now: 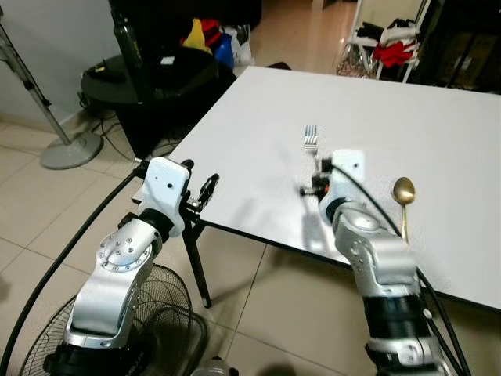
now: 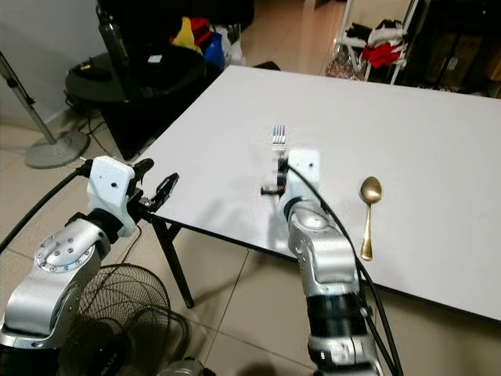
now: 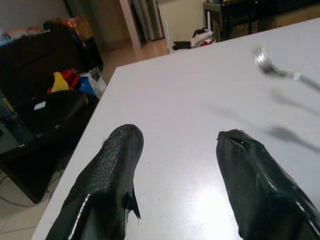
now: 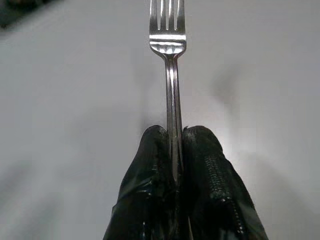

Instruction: Setting the table

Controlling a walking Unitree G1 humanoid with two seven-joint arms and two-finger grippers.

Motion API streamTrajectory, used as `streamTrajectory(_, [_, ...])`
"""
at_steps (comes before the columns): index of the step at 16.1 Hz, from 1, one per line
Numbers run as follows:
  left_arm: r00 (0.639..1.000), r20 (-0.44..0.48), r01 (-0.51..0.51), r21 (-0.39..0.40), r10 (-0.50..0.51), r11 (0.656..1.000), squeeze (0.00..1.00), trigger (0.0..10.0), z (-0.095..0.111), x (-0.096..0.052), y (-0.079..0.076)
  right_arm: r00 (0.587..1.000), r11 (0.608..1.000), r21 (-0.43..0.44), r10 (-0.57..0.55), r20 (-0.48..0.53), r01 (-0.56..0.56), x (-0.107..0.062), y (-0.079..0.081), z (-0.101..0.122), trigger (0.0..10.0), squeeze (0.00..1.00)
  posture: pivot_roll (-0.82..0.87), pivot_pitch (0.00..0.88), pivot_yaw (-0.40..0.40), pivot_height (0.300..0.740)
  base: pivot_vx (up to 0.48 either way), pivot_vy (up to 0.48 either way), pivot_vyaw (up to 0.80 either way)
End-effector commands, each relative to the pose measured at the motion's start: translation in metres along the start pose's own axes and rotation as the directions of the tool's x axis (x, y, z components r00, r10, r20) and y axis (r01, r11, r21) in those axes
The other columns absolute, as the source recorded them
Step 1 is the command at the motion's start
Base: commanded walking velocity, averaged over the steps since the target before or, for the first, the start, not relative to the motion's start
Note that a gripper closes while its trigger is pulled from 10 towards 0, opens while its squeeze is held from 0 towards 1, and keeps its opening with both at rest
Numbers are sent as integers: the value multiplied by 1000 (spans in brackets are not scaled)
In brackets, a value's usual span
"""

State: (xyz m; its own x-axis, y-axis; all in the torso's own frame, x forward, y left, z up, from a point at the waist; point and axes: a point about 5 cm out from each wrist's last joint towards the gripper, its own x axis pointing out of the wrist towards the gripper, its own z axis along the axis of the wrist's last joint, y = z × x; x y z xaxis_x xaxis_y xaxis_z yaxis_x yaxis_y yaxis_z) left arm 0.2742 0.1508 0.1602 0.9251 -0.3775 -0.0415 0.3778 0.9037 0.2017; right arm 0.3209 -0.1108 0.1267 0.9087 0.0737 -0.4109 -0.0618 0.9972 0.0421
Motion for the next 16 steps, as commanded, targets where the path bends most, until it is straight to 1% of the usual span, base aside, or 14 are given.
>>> streamTrajectory(1, [1000, -2, 13, 1, -13, 1000, 0, 10000, 0, -1, -2, 1000, 1000, 3, -4, -26, 4, 6, 3, 3, 10000, 0, 156, 0, 78, 727, 0, 0, 0])
streamTrajectory(3, [1000, -3, 27, 2, -27, 1000, 0, 10000, 0, 0, -4, 997, 999, 42, -29, -74, 32, 13, 3, -3, 10000, 0, 157, 0, 74, 727, 0, 0, 0])
streamTrajectory(4, [999, -6, 39, 1, -39, 999, 0, 10000, 0, -1, -6, 993, 995, 93, -36, -112, 47, 19, 6, -9, 10000, 0, 160, 0, 69, 727, 0, 0, 0])
streamTrajectory(5, [999, -13, 46, -6, -46, 999, 0, 10000, -1, -2, -7, 992, 992, 119, -30, -123, 45, 20, 6, -11, 10000, 302, 164, 0, 66, 727, 0, 0, 0])
streamTrajectory(6, [999, -21, 48, -10, -48, 999, 0, 10000, -2, -2, -8, 990, 990, 134, -32, -137, 50, 23, 6, -12, 10000, 725, 168, 0, 69, 727, 0, 0, 0])
streamTrajectory(7, [997, -31, 64, -12, -64, 998, 0, 10000, -3, -2, -10, 988, 986, 163, -14, -152, 39, 25, 7, -15, 10000, 1000, 169, 0, 69, 727, 0, 0, 0])
streamTrajectory(9, [996, -32, 85, -10, -86, 996, 0, 10000, -3, -1, -11, 987, 981, 192, 0, -161, 31, 28, 10, -16, 10000, 1000, 165, 0, 70, 727, 0, 0, 0])
streamTrajectory(11, [996, -28, 88, -4, -88, 996, 0, 10000, -2, 2, -9, 988, 980, 195, -4, -153, 35, 29, 12, -14, 10000, 1000, 159, 0, 69, 727, 0, 0, 0])
streamTrajectory(12, [996, -31, 88, -5, -88, 996, 0, 10000, -2, 5, -8, 991, 982, 186, -7, -132, 31, 28, 11, -10, 10000, 1000, 153, 0, 74, 727, 0, 0, 0])
streamTrajectory(13, [996, -38, 77, -13, -78, 997, 0, 10000, -3, 8, -8, 996, 987, 158, -7, -91, 21, 25, 8, -4, 10000, 1000, 154, 0, 73, 727, 0, 0, 0])
streamTrajectory(14, [997, -42, 68, -25, -69, 997, 0, 10000, -3, 11, -8, 999, 993, 113, -15, -35, 18, 19, 2, 4, 10000, 1000, 154, 0, 73, 727, 0, 0, 0])
streamTrajectory(16, [997, -43, 60, -34, -61, 998, 0, 10000, -4, 13, -8, 998, 998, 62, 3, 58, -7, 8, -5, 16, 10000, 1000, 151, 0, 73, 727, 0, 0, 0])
